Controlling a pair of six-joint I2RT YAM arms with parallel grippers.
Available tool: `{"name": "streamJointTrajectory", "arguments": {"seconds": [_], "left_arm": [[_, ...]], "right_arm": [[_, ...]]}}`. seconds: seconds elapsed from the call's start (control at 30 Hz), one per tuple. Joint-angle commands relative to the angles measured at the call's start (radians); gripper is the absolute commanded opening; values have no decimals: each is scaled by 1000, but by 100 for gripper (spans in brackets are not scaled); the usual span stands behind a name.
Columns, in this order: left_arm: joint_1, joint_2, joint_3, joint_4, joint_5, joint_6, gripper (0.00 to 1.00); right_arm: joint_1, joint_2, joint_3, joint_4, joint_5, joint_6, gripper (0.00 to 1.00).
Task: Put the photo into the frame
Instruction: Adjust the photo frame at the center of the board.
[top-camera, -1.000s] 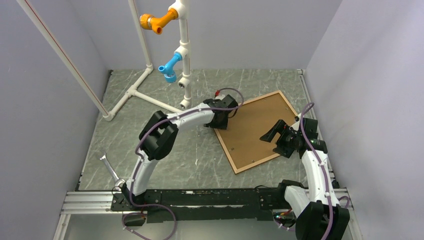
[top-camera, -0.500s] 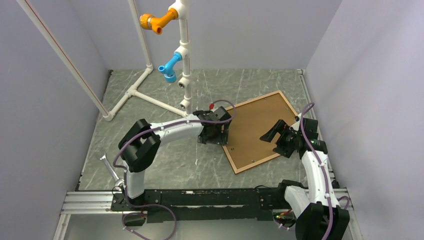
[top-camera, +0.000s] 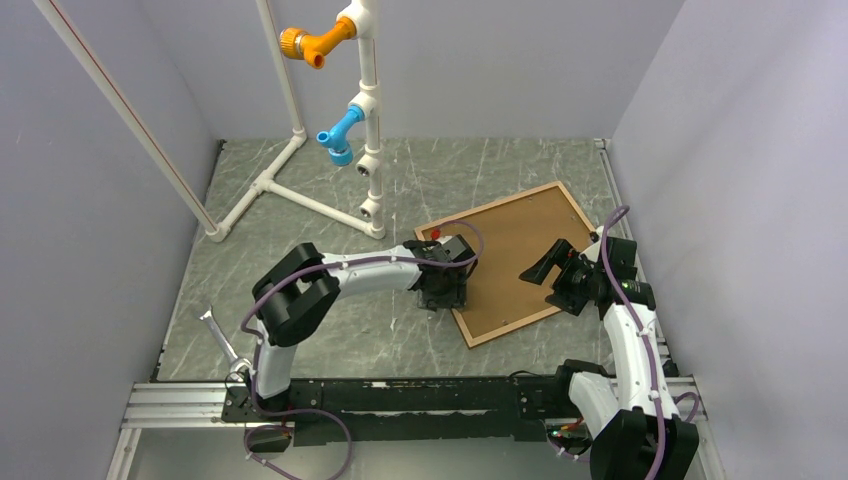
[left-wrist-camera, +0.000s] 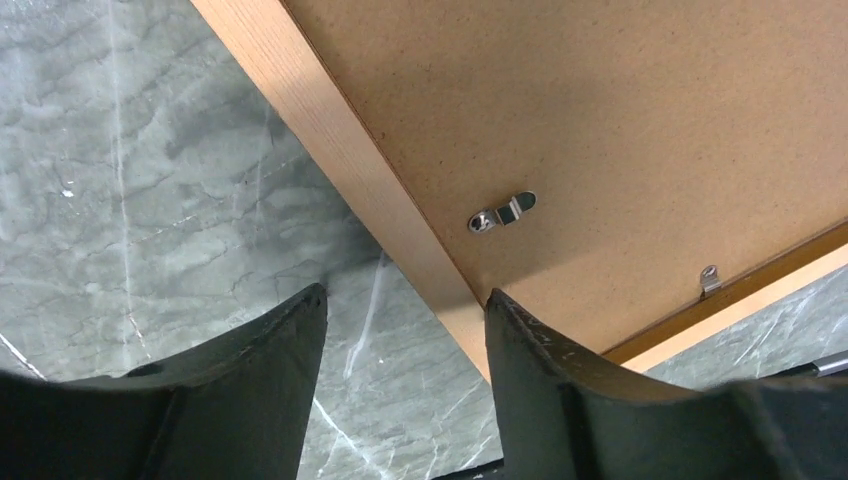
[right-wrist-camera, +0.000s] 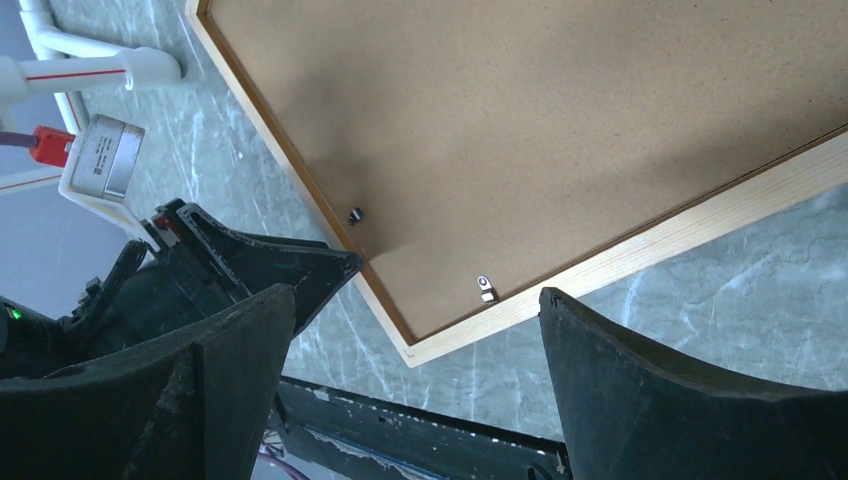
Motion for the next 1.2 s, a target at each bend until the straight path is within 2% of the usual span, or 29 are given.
{"name": "streamJointTrajectory", "arguments": {"seconds": [0.0, 0.13, 0.3, 0.5, 0.7, 0.8, 1.0, 1.1, 1.17], "left_arm": [[-5, 24, 23, -31, -28, 3, 60], [5, 47, 27, -51, -50, 25, 51], [41, 55, 21, -75, -91, 75, 49], [103, 50, 15, -92, -147, 204, 46], [148, 86, 59, -81, -156, 337, 28], [161, 130, 112, -124, -214, 410, 27], [213, 120, 99, -146, -263, 476, 31], [217, 39, 36, -110, -199, 461, 43], [217, -19, 4, -87, -139, 435, 59]], "right_arm": [[2, -7, 22, 1, -13, -10, 94], [3, -5, 23, 2, -13, -12, 94], [2, 0, 33, -10, -7, -21, 94], [2, 1, 34, -8, -8, -21, 94], [2, -3, 30, -8, -7, -21, 94], [3, -2, 39, -17, -1, -25, 94], [2, -4, 52, -27, 6, -28, 94], [2, -9, 42, -19, -2, -22, 94], [2, -11, 32, -11, -6, -15, 94]]}}
